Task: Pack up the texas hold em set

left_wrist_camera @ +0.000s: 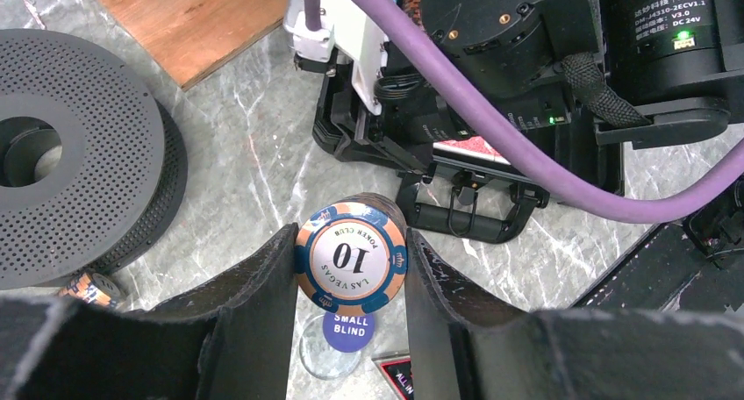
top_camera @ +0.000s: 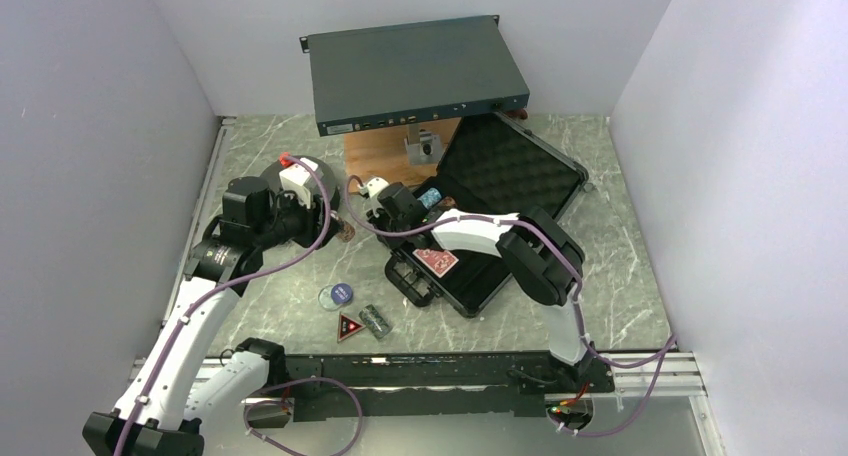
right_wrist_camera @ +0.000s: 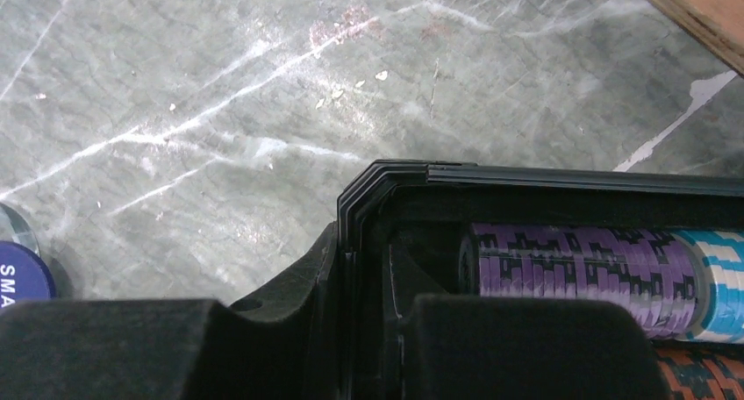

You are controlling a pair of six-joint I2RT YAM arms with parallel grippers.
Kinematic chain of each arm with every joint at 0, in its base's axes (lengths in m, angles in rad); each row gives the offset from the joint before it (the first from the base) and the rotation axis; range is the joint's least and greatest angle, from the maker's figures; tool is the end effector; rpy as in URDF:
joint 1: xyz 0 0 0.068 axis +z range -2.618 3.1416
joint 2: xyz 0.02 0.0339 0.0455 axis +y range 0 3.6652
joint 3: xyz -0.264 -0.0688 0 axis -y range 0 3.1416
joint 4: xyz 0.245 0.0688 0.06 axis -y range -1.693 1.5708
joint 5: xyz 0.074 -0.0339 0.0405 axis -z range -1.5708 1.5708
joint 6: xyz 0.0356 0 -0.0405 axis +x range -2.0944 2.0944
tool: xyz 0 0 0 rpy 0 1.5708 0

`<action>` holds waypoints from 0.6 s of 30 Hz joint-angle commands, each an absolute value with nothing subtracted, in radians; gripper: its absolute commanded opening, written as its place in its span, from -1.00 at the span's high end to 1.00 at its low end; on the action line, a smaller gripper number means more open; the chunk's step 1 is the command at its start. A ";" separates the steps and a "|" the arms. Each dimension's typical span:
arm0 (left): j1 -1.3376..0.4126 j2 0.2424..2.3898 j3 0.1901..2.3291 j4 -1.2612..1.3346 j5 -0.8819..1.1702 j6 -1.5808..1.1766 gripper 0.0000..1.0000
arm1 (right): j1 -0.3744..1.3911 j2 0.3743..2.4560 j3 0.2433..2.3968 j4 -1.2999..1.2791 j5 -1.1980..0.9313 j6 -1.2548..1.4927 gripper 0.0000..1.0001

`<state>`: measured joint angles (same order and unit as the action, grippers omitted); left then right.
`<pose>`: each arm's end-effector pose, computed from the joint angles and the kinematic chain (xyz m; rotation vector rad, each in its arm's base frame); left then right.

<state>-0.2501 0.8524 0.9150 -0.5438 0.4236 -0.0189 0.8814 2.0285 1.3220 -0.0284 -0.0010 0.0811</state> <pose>0.1721 -0.0591 0.3382 0.4998 1.9974 -0.6010 0.2819 0.3421 0.1634 -0.9185 2.1701 0.4855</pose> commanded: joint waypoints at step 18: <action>-0.250 0.860 0.974 -0.467 0.457 -0.022 1.00 | 0.887 1.385 0.983 -0.066 0.247 0.225 -0.36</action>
<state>-0.2455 0.8459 0.9150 -0.5434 0.4286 -0.0193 0.8852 1.5200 1.0817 -0.0025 0.0654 0.1753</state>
